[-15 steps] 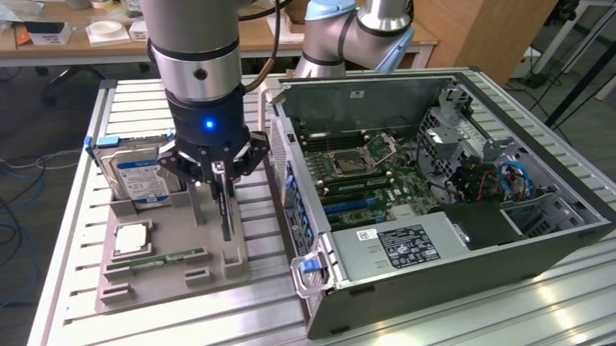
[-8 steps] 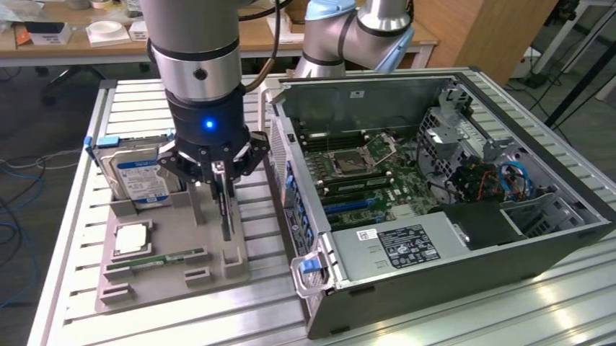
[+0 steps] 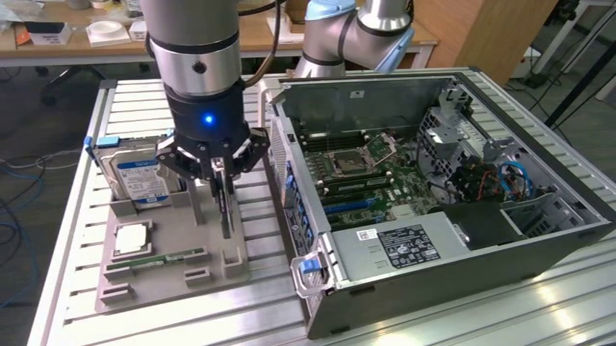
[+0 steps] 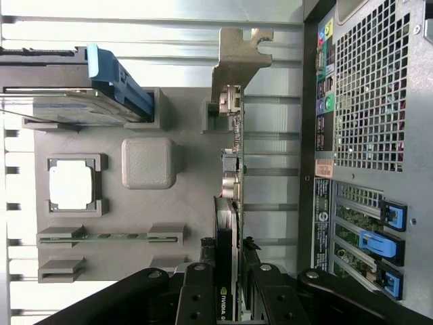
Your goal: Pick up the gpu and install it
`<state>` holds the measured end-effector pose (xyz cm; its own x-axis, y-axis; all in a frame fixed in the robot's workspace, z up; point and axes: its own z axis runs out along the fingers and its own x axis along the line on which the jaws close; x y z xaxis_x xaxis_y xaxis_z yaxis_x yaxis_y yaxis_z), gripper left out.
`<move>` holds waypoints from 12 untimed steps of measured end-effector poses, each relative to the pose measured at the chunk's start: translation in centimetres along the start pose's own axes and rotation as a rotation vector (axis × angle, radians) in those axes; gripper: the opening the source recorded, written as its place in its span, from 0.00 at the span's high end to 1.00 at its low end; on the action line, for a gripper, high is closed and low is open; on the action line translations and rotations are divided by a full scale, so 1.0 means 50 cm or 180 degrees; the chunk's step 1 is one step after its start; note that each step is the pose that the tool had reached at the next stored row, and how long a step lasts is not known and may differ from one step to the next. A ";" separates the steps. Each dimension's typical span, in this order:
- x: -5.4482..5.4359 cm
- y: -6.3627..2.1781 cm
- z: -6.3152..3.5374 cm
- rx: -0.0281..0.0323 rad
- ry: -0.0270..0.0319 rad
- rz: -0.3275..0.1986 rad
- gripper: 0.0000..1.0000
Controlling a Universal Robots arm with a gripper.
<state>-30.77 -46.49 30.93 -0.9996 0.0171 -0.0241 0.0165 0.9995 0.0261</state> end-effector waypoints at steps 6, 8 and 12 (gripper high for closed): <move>0.000 0.000 -0.012 0.0000 0.0000 0.0000 0.74; 0.000 0.000 -0.016 0.0000 0.0000 0.0000 0.74; -0.001 0.001 -0.023 0.0000 0.0000 0.0000 0.74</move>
<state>-30.77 -46.49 32.07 -0.9996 0.0171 -0.0242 0.0165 0.9995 0.0261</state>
